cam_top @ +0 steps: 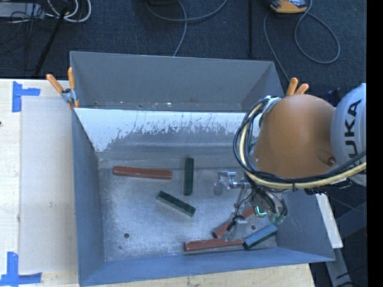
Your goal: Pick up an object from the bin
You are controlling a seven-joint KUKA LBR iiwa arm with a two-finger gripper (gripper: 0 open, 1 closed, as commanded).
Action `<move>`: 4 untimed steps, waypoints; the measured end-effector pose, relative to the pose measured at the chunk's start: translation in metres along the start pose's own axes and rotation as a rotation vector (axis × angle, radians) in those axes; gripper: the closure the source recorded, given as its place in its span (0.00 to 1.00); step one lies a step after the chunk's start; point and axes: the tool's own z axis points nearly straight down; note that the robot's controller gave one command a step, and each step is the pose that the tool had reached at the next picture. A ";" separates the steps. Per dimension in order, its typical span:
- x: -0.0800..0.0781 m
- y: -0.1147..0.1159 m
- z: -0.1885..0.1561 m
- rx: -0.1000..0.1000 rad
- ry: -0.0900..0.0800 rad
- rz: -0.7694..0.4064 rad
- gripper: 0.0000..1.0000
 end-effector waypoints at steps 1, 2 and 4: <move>-0.034 0.027 0.141 0.000 -0.001 -0.051 0.00; -0.045 -0.096 0.144 0.004 -0.010 -0.110 0.00; -0.045 -0.091 0.144 -0.001 -0.009 -0.112 0.00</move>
Offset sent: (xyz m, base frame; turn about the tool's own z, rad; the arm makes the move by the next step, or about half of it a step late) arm 0.0342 0.0266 -0.1359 -0.0458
